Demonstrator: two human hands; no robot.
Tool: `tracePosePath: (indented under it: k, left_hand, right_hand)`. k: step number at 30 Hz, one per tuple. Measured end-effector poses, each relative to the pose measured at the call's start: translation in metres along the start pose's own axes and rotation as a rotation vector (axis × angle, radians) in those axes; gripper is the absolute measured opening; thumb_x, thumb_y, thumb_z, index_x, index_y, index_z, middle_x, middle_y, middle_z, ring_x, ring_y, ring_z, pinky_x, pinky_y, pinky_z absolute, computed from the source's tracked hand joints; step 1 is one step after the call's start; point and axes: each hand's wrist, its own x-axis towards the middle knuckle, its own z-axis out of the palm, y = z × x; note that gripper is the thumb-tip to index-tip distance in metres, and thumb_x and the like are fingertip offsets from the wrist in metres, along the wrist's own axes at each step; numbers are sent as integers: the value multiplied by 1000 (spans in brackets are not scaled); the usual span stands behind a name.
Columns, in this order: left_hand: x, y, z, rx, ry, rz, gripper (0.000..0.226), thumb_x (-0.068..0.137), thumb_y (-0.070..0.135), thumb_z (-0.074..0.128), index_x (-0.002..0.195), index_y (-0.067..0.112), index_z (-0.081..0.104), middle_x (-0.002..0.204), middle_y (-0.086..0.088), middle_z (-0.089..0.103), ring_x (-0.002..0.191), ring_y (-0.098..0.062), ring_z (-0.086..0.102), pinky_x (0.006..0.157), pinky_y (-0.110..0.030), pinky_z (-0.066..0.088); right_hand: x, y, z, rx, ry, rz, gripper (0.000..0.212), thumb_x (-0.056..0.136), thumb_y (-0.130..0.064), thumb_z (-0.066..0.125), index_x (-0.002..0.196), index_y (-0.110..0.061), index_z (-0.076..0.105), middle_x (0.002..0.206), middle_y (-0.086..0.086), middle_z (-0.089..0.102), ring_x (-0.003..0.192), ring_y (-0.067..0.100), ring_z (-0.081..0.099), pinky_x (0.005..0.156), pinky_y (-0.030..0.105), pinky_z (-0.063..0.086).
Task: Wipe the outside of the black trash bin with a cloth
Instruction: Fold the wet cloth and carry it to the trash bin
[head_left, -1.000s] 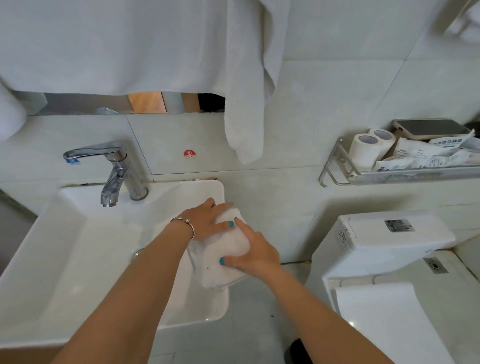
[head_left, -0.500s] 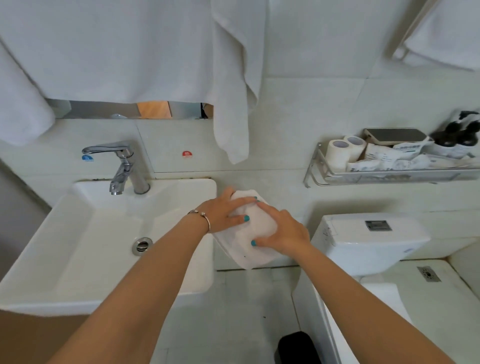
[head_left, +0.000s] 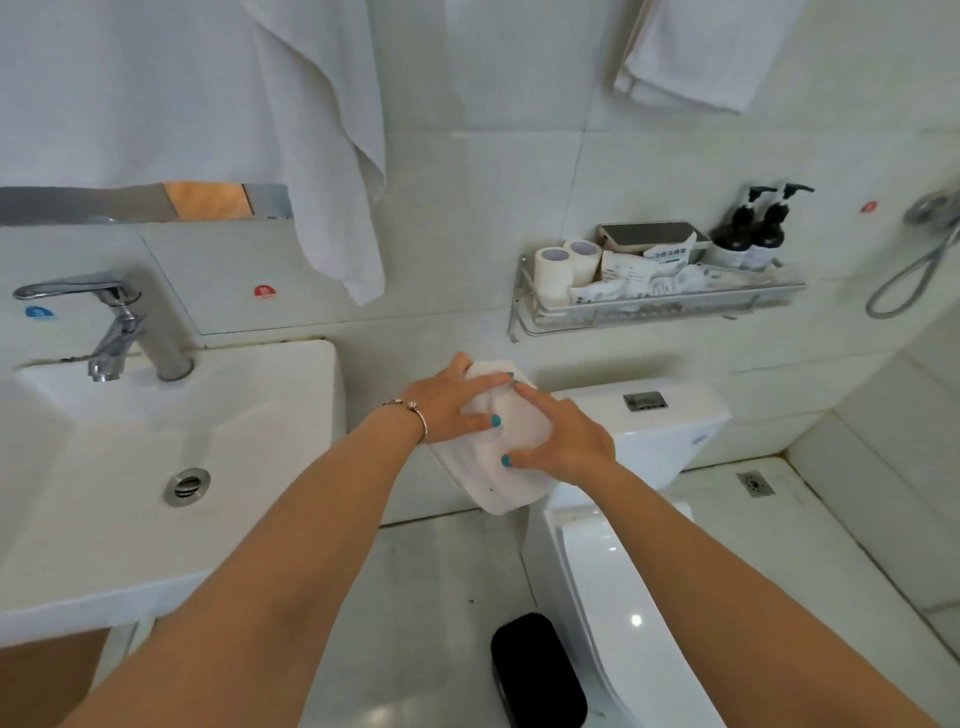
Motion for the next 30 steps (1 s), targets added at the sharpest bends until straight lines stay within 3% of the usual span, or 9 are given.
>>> tracePosePath:
  k: [10, 21, 27, 30]
  left_hand:
    - [40, 46, 14, 34, -44, 145, 56, 92, 55, 44, 143, 51, 22, 114, 4, 23, 86, -17, 40, 72, -31, 39]
    - [69, 55, 21, -19, -163, 373, 61, 90, 63, 40, 144, 53, 14, 137, 5, 19, 104, -21, 50, 84, -39, 48]
    - [56, 55, 24, 5, -259, 529, 64, 91, 59, 43, 146, 49, 13, 135, 2, 19, 94, -19, 49, 86, -37, 48]
    - [46, 57, 35, 28, -293, 610, 69, 88, 62, 46, 146, 48, 13, 129, 2, 22, 91, -18, 50, 83, -39, 50]
  right_hand:
    - [-19, 39, -12, 49, 51, 188, 96, 64, -62, 75, 139, -63, 15, 119, -3, 46, 110, 23, 56, 78, 32, 46]
    - [-38, 34, -1, 123, 203, 462, 94, 64, -64, 73, 138, -66, 14, 121, -5, 47, 108, 22, 56, 76, 31, 45]
    - [-68, 13, 27, 168, 270, 616, 94, 64, -63, 74, 138, -65, 15, 116, -5, 46, 96, 18, 53, 76, 31, 47]
    - [-85, 8, 44, 161, 277, 695, 96, 63, -64, 74, 139, -64, 14, 118, -4, 46, 102, 20, 57, 81, 36, 52]
